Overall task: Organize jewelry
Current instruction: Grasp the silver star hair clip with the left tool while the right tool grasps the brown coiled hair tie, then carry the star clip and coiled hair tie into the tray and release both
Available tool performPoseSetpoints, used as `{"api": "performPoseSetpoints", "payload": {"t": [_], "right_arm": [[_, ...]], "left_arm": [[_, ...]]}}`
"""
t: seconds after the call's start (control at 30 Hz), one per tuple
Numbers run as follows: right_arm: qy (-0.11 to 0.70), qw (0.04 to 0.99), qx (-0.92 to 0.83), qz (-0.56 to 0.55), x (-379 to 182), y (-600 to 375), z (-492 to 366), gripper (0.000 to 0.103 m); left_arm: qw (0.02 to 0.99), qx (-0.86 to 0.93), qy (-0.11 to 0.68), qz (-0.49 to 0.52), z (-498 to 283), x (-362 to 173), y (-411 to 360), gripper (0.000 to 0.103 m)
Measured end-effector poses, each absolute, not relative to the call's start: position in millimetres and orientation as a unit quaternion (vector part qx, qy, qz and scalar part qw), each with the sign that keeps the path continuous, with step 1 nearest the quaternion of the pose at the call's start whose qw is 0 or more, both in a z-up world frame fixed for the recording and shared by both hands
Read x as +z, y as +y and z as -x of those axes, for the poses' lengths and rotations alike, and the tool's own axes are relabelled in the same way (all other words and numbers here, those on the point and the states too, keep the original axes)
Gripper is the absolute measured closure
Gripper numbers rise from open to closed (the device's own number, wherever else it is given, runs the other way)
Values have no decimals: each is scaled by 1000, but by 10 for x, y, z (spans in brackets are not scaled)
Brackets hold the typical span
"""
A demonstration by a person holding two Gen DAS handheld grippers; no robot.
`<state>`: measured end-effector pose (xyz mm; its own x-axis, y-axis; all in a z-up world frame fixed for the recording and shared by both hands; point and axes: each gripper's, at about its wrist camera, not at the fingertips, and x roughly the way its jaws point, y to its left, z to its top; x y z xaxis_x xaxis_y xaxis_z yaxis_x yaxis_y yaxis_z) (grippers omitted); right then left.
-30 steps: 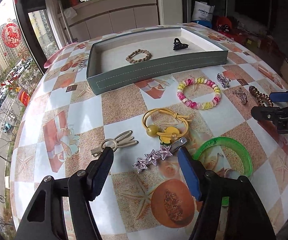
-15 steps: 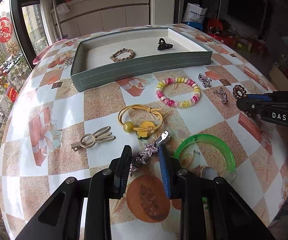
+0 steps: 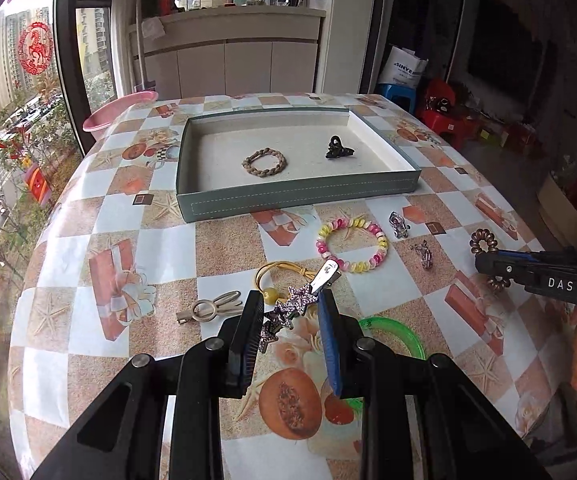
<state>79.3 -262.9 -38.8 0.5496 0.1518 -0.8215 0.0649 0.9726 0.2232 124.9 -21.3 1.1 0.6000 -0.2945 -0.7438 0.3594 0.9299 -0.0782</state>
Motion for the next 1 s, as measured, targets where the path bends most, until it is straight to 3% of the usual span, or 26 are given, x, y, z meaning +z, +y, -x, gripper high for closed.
{"api": "performPoseSetpoints", "payload": {"t": [0.57,1.0], "right_arm": [[429,892,65,-127,342,-2616,-1195,79],[414,899,75,-121,700,-2628,-2010,79]], "left_arm": [[912,-175,370,10,-1719,691,-207,62],[921,-146,360,22,-2556,844,-332,62]]}}
